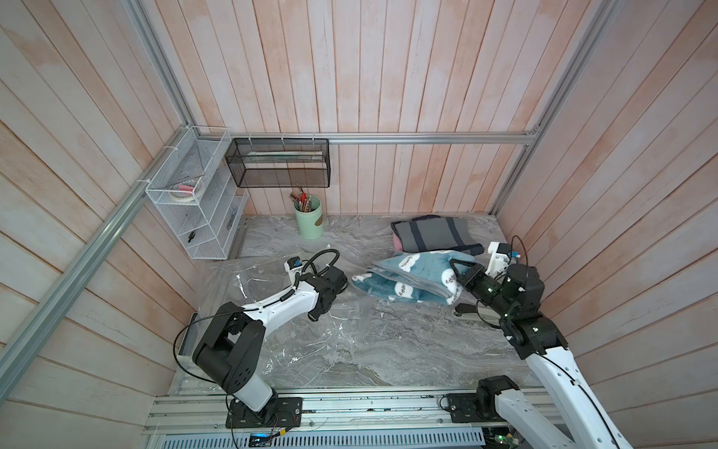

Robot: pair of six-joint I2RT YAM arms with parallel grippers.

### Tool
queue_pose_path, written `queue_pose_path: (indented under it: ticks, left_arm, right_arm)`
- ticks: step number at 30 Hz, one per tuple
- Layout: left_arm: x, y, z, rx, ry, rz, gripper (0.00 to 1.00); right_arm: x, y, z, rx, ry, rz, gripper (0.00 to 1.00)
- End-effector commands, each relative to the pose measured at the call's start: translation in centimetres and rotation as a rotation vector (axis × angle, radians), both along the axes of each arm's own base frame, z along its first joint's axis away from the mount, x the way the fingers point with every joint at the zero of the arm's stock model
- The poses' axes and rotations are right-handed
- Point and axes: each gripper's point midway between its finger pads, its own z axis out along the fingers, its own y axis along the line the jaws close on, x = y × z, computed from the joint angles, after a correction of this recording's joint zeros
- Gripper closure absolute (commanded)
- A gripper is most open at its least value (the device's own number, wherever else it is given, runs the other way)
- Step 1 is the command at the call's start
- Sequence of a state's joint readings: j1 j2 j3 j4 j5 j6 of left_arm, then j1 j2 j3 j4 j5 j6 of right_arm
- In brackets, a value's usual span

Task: Take the blanket out of the vacuum bag
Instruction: Pick up the blanket at the center of the board, then place the blanket at the center of the board.

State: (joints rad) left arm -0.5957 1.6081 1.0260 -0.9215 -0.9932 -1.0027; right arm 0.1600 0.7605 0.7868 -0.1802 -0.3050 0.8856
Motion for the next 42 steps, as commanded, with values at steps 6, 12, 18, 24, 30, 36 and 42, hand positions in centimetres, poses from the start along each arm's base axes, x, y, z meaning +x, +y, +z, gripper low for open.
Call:
queue_pose_path:
  ticks: [6,12,18,24,30,36,42]
  left_arm:
    - [-1.0,1.5,0.1,0.07,0.017,0.046,1.0]
    - [-1.1,1.5,0.8,0.066,0.002,0.039,1.0]
    - [-1.0,1.4,0.9,0.061,0.002,0.036,1.0]
    - [-1.0,1.5,1.2,0.063,-0.002,0.033,1.0]
    - [-0.9,1.4,1.1,0.068,0.001,0.031,1.0]
    - [-0.7,1.3,0.9,0.068,0.004,0.026,1.0]
    - [-0.6,1.3,0.8,0.076,0.009,0.025,1.0]
  right_arm:
    - [1.0,-2.1,7.2,0.012,-0.157,-0.026,1.0]
    - [1.9,-4.8,9.9,-0.025,-0.183,-0.088,1.0]
    - [3.6,-10.2,9.8,-0.178,-0.119,-0.234,1.0]
    - [5.1,-16.0,8.7,-0.211,-0.071,-0.349,1.0]
    - [5.9,-21.4,9.0,-0.244,-0.052,-0.434,1.0]
    - [7.6,-25.3,7.9,-0.362,0.026,-0.483,1.0]
    - [10.7,-26.8,3.5,-0.373,0.132,-0.422,1.0]
